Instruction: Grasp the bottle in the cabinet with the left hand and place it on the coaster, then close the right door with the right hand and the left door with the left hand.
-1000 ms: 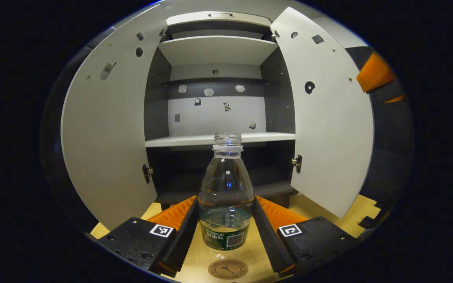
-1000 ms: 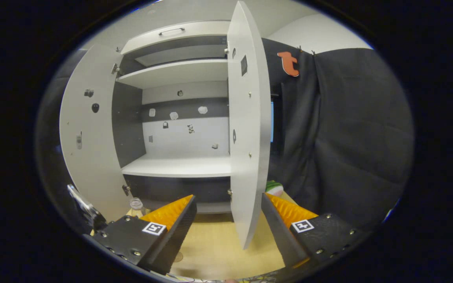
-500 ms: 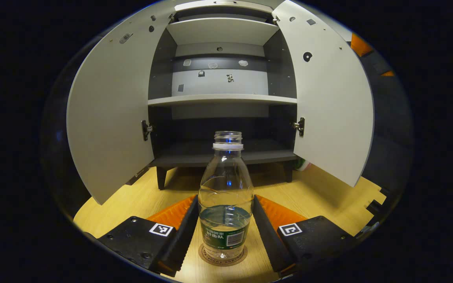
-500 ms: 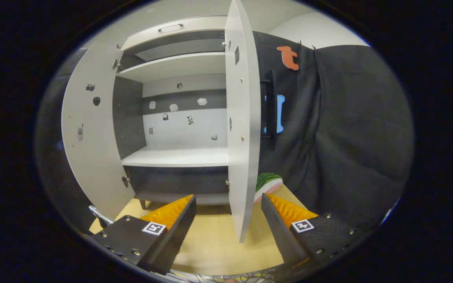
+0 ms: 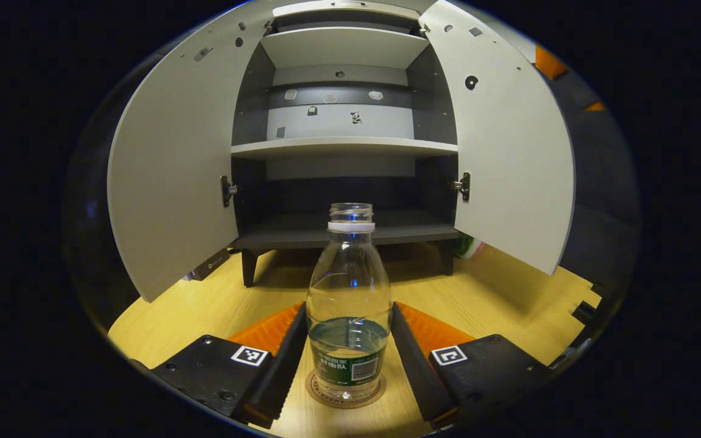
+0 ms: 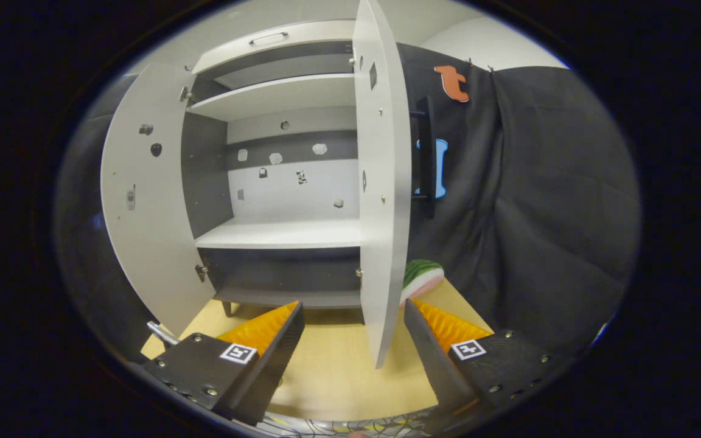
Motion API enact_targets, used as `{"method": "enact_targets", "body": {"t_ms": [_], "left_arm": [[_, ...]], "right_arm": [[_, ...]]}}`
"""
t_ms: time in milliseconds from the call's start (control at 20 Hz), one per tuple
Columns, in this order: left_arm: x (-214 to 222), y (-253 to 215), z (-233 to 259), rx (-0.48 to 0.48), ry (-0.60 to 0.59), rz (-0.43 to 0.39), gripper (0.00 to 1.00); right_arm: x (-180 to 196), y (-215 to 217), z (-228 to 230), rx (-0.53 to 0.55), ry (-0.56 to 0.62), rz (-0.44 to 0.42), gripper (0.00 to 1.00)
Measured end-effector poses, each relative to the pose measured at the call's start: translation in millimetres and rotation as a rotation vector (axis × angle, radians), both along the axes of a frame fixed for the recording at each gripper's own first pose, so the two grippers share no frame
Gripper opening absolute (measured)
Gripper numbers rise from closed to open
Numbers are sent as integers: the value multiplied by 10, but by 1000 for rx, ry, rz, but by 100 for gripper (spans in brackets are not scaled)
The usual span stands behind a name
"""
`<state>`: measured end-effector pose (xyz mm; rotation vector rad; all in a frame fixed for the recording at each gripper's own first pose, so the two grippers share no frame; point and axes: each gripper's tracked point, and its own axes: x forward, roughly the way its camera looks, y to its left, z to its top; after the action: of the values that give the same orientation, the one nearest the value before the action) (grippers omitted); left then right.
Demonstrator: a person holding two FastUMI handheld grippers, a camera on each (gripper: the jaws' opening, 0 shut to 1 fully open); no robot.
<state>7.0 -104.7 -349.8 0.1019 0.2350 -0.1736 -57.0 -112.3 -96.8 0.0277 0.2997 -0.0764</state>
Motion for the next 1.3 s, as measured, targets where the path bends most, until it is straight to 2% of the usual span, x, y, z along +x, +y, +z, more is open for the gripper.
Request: {"method": "enact_targets", "body": {"t_ms": [250, 400, 650, 800, 1000, 1300], "left_arm": [[20, 57, -38, -5, 1, 24, 84], [-111, 89, -104, -8, 30, 34, 84], [-204, 51, -98, -9, 42, 25, 84], [-184, 66, -22, -6, 25, 24, 84], [-186, 83, 133, 0, 1, 30, 92], [-303, -27, 628, -9, -49, 1, 92]], "right_arm": [[-40, 59, -25, -8, 17, 18, 100], [-49, 31, -36, 0, 14, 13, 100], [-57, 69, -95, 12, 21, 22, 100], [-67, 85, -106, 15, 22, 29, 100], [-74, 48, -100, 20, 15, 26, 100], [-44, -86, 36, 54, -22, 16, 100]]}}
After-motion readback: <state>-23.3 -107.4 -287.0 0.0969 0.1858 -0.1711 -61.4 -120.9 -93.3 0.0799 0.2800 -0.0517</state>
